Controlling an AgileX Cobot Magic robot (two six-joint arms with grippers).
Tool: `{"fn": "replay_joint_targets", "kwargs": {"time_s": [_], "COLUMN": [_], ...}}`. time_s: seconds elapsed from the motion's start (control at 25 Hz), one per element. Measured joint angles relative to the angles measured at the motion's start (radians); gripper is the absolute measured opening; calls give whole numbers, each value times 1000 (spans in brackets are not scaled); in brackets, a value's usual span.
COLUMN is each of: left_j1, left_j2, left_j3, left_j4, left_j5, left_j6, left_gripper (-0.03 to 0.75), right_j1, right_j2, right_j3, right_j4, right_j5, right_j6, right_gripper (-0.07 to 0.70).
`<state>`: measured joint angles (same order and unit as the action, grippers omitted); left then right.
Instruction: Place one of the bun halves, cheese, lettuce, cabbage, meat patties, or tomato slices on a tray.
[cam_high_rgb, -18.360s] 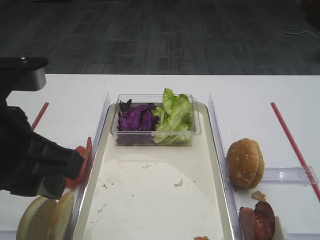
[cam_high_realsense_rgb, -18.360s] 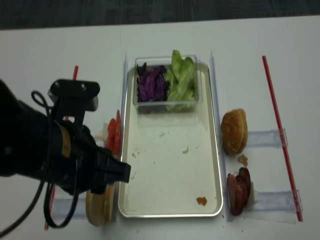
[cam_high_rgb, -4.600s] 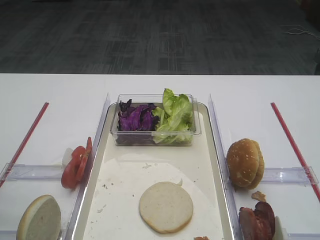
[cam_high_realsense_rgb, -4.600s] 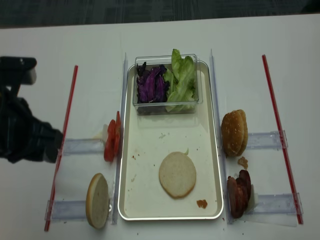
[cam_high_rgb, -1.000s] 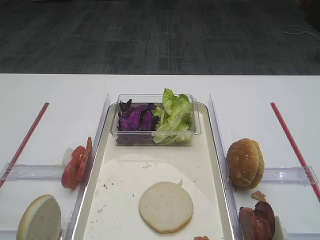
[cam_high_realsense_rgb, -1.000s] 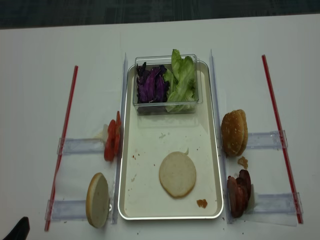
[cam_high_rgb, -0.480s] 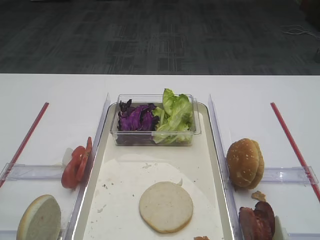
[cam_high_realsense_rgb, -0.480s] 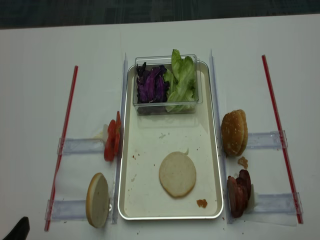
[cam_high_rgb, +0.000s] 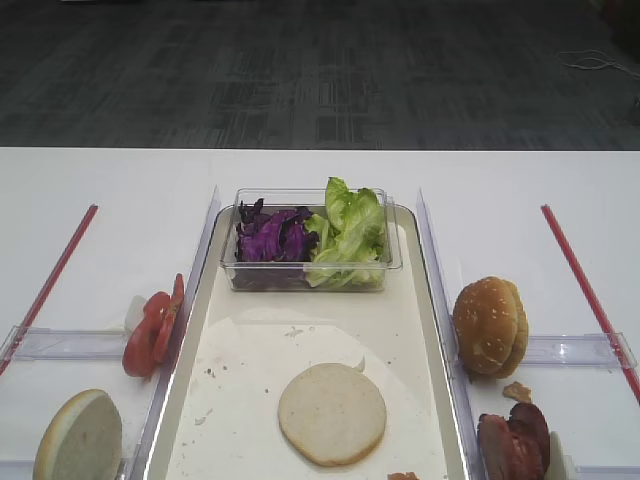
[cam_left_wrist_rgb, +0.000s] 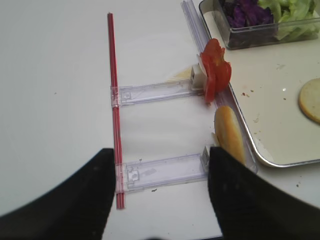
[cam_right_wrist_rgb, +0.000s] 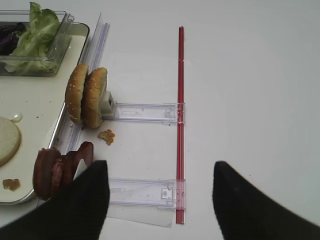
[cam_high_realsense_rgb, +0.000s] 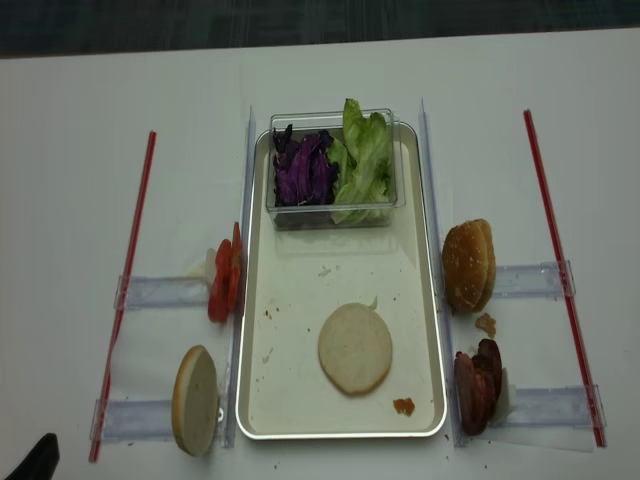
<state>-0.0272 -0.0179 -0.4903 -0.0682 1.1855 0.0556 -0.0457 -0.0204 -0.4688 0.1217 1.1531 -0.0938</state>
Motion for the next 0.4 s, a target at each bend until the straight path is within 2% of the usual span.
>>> {"fn": "replay_joint_targets", "kwargs": {"time_s": [0.4], "left_j1": [0], "left_j2": [0], "left_j3": [0], "left_j4": [0], "left_j5": [0], "left_j6": [0], "left_gripper": [391], "right_j1": [0], "right_j2": [0], "right_j3": [0], "right_j4": [0], "right_j5": [0], "right_j6": [0], "right_gripper": [469]}}
